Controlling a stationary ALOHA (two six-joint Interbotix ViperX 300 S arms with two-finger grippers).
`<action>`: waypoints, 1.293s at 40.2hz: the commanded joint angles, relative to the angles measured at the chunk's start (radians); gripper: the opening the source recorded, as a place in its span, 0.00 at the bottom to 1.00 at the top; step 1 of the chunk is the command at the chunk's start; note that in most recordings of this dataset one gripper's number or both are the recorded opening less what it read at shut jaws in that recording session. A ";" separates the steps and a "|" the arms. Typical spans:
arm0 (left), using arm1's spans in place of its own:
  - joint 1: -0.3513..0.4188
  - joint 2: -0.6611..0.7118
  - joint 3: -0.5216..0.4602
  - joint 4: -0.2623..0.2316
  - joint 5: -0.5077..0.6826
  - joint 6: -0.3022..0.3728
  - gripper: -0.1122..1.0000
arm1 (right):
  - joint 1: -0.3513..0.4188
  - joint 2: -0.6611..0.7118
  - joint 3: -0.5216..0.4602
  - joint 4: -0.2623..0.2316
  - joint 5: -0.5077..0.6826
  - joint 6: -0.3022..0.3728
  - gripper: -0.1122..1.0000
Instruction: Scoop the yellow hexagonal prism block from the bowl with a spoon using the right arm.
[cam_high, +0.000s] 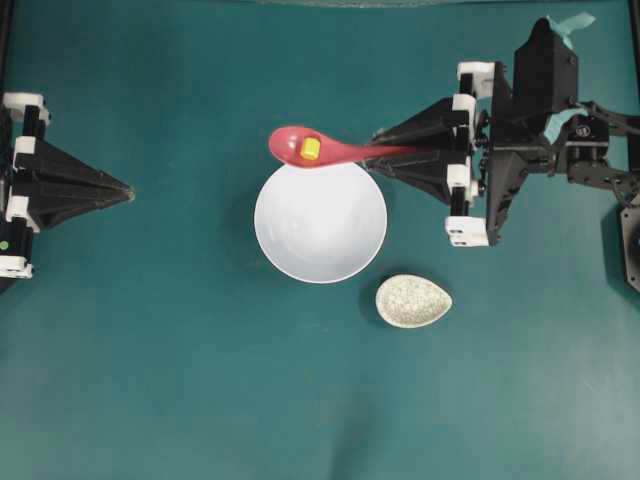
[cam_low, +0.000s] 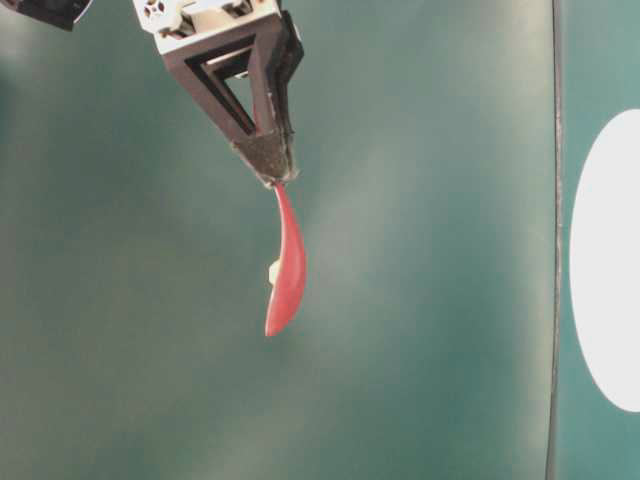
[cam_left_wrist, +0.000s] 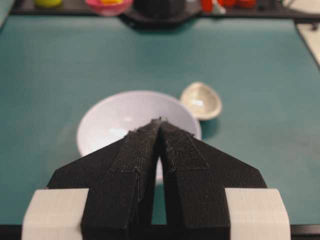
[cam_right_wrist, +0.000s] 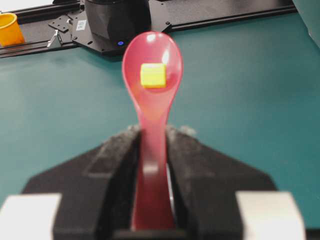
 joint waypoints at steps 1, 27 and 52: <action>0.000 0.005 -0.014 0.003 -0.006 -0.002 0.10 | 0.002 -0.017 -0.011 -0.003 -0.002 -0.002 0.31; 0.002 0.005 -0.020 0.003 0.094 0.015 0.10 | 0.002 -0.017 -0.012 0.002 -0.002 0.014 0.31; 0.002 0.005 -0.021 0.003 0.127 -0.002 0.10 | 0.002 -0.017 -0.014 0.002 -0.005 0.012 0.31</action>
